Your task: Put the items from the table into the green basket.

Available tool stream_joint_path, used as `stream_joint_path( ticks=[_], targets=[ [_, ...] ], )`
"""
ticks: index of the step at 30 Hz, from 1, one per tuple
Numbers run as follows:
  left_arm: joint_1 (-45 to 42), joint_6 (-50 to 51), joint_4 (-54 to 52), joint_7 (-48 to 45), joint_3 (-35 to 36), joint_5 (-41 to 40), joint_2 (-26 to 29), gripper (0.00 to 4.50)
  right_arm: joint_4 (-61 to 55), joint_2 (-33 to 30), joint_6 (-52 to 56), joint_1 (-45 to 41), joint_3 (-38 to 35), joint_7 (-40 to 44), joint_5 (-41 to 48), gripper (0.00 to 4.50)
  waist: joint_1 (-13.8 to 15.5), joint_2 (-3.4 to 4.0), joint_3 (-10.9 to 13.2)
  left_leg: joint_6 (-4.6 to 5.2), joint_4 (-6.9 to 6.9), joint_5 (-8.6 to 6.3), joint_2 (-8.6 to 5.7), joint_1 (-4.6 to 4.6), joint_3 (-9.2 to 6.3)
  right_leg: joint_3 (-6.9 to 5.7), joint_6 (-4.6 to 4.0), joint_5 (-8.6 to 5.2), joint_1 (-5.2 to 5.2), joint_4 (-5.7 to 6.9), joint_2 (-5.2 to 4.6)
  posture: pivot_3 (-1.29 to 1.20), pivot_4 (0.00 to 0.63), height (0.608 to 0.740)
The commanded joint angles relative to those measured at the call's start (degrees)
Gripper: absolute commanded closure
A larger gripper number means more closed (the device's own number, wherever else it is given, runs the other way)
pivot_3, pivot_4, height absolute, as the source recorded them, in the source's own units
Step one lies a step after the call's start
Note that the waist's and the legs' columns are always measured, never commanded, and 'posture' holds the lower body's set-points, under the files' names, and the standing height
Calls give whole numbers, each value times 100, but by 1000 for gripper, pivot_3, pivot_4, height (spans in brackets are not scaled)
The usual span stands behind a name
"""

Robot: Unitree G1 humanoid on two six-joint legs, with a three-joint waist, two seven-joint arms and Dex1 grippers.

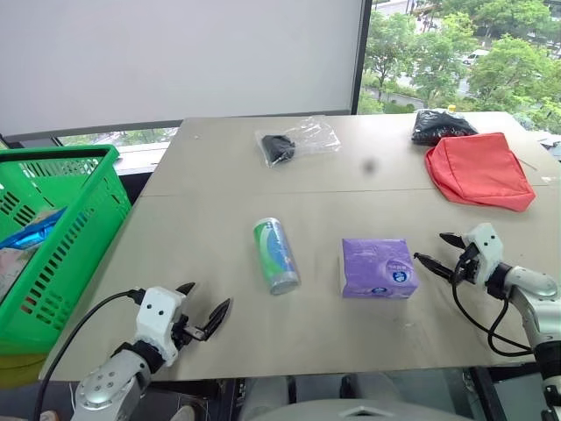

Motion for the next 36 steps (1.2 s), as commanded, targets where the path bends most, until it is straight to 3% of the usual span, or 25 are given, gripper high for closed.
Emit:
stream_joint_path(
  ticks=[1, 15, 21, 25, 27, 34, 36],
  targets=[
    [8, -67, -89, -50, 170, -45, 79, 40, -21, -127, -174, -77, -195, 65, 65, 0, 0, 0, 0, 0, 0, 0, 0, 0, 0, 0, 0, 0, 0, 0, 0, -19, 0, 740],
    [-58, 179, -330, -19, 206, -208, 66, 40, 87, -223, -272, -115, -279, 179, 120, 0, -6, 0, 1, 0, 0, 0, 1, 1, 1, 1, 0, 0, 0, 0, 0, -35, 10, 740],
    [-464, 1437, -1093, 383, 594, -1514, -70, 40, -477, -452, 253, -183, -542, 422, 616, 0, -15, 4, 4, 0, 4, 0, 2, -3, 0, 0, 10, 6, 0, 2, 0, -51, 8, 740],
    [-1071, 2512, -1775, 1333, 892, -2590, -121, 40, -1536, -859, 1270, -292, -658, 831, 1372, 0, -45, 15, 9, 1, 5, 0, 3, -3, -3, 0, 23, 13, 0, 4, 0, -69, 8, 740],
    [-1695, 3227, -1958, 2263, 700, -2877, -297, 40, -2344, -1051, 1850, -296, -512, 977, 1731, 0, -67, 15, 9, 1, 7, 0, 4, -2, -10, -4, 25, 14, 4, 5, 3, -78, 9, 740],
    [-3676, 6223, -1751, 4533, -649, -2691, -928, 40, -3955, -1034, 2548, -838, 280, 856, 1880, 0, -173, -16, -2, 0, 18, -1, -8, -12, -26, -10, 37, 21, 9, 1, 16, -105, 0, 740],
    [-4007, 6777, -1455, 5017, -610, -2548, -1476, 40, -4194, -981, 2645, -929, 435, 783, 1867, 0, -178, -16, -3, 0, 19, 0, -15, -12, -23, -6, 44, 25, 9, 0, 25, -116, 0, 740]
  ],
)
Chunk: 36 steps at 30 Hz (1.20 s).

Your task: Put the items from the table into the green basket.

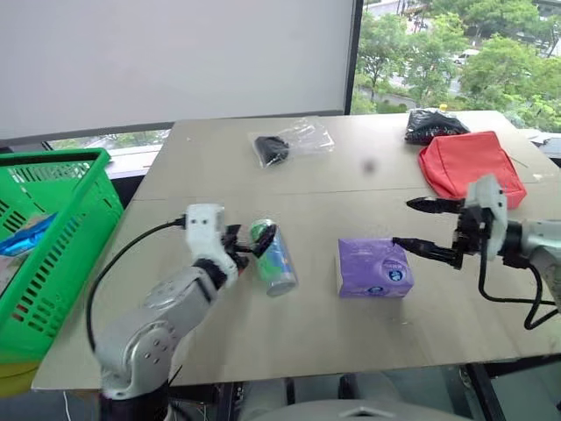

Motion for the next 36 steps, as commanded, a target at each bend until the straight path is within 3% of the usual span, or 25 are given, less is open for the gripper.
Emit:
stream_joint_path(
  ticks=[1, 3, 5, 8, 12, 15, 21, 36],
  targets=[
    [-534, 1337, 418, 1036, -55, 455, -737, 40, -662, 57, 157, -287, 217, -160, 25, 0, 7, -4, 1, 0, 1, 0, -1, -2, -1, 0, 5, 3, 0, -2, -1, -116, 0, 740],
    [-613, 1833, 489, 1359, 56, 862, -1064, 276, -807, 1, 163, -266, 306, -142, -54, 0, 8, -12, -6, 0, 4, 0, -4, -6, -5, -3, 6, 4, -1, -6, -2, -132, 0, 740],
    [-641, 2128, 441, 1475, 276, 1084, -1394, 791, -870, -51, 158, -235, 322, -122, -97, 0, 9, -18, -11, 0, 4, 0, -7, -6, -5, -3, 5, 4, 0, -7, -5, -131, 0, 740],
    [-503, 2590, 449, 1587, 465, 1351, -1838, 1947, -1057, -103, 299, -301, 328, -80, 7, 0, -30, -8, -24, -1, 3, 0, -10, -2, 1, 2, -14, 15, 1, -6, -10, -136, 0, 740],
    [-276, 2651, 475, 1632, 533, 1497, -2164, 2860, -1330, -199, 759, -453, 283, -109, 322, 0, -142, 17, -86, -1, -2, -1, -11, 4, 3, 4, 2, 2, 5, -7, -5, -164, 4, 740],
    [-203, 2651, 612, 1630, 325, 1646, -2073, 2983, -1443, -489, 1180, -446, 303, -62, 413, 0, -214, 26, -91, -1, -9, -2, -19, 8, 9, 11, 4, -1, 20, -7, -3, -172, 11, 740],
    [-374, 2651, 725, 1847, 791, 1904, -2742, 3046, -1370, -655, 1436, -576, 366, -126, 405, 0, -353, 31, -104, 1, -18, -8, -19, 91, 16, 13, -15, -16, 82, -29, -5, -178, 15, 740],
    [-415, 2651, 661, 2052, 813, 2060, -2634, 3109, -1153, -504, 1131, -591, 491, -46, 138, 0, -453, 30, -101, -23, -24, -22, -17, 103, 0, 4, -16, -17, 100, -35, -5, -148, 16, 740]
  ],
)
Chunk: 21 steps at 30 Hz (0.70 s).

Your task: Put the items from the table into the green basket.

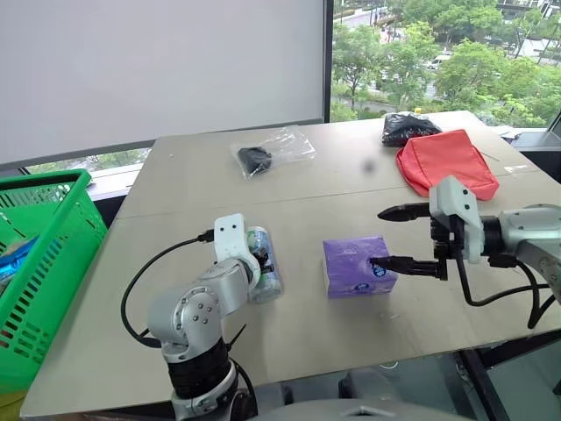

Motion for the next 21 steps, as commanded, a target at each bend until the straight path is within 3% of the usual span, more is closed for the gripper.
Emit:
stream_joint_path(
  ticks=[1, 6, 11, 17, 21],
  targets=[
    [388, 286, 400, 402, 76, 496, -428, 3110, 71, 49, -209, -112, -19, 54, -64, 0, 0, -1, 1, -1, 0, -1, 0, 1, -1, 0, 0, 0, 0, 0, 0, -148, 16, 740],
    [-108, 282, 155, 243, 97, 756, 3, 3119, 178, 94, -321, -150, 43, 124, -113, 0, 1, -15, 22, -3, -2, -2, 1, 0, -4, 0, -1, 0, 0, 0, -3, -123, 18, 740],
    [-1046, -499, 24, -182, 346, 902, 514, 3127, 387, 305, -431, -369, 174, 193, -141, 0, 10, -91, 145, -4, 0, 0, 1, -1, -42, -7, -5, 4, -17, 10, 13, -88, 10, 740],
    [-1661, -998, 140, -629, 88, 1381, 1629, 3127, 653, 805, -344, -831, 257, 157, 13, 0, 225, -114, 165, -1, 9, 15, 11, -138, -43, 2, -12, 38, -144, 20, -4, -44, 0, 740],
    [-2018, -1605, 569, -988, 183, 1777, 2817, 3127, 829, 1315, -273, -1191, 266, 31, 215, 0, 378, -124, 169, -38, 16, 12, 2, -209, -37, 7, -6, 37, -202, 5, -23, -17, 0, 740]
  ],
)
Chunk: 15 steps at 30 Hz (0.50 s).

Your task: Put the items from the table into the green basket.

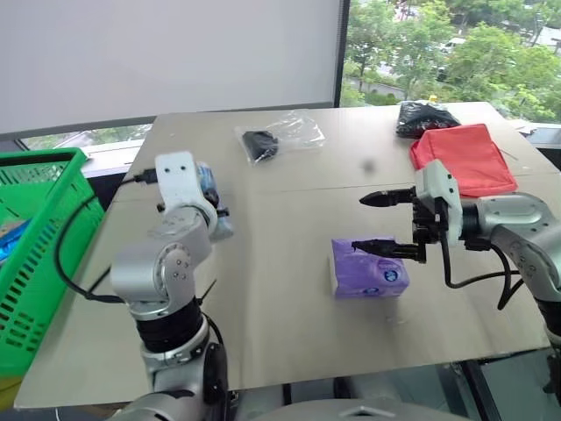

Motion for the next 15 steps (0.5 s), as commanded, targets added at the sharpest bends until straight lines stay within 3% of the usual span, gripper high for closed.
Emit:
stream_joint_path(
  ticks=[1, 7, 15],
  targets=[
    [-378, -852, 299, -321, 257, 483, 1027, 3127, 101, 421, 65, -383, -87, -139, 307, 0, 47, -12, 7, -1, 0, 1, -1, -13, 2, 1, -1, 1, -17, 3, -1, -8, 0, 740],
    [-191, -2019, 1365, -693, 1014, 1057, 2513, 3127, 330, 1243, 279, -883, -256, -490, 807, 0, 187, -10, 8, -5, -6, -1, 4, -22, 6, 1, -4, 0, -39, 13, -4, 26, 0, 740],
    [604, -3058, 2443, -1440, 1867, 1356, 3657, 3127, 531, 1680, 271, -1147, -323, -707, 1047, 0, 332, -16, 4, 19, -3, -15, 2, -15, 2, -16, -10, 4, -38, 29, -18, 45, 0, 740]
  ],
)
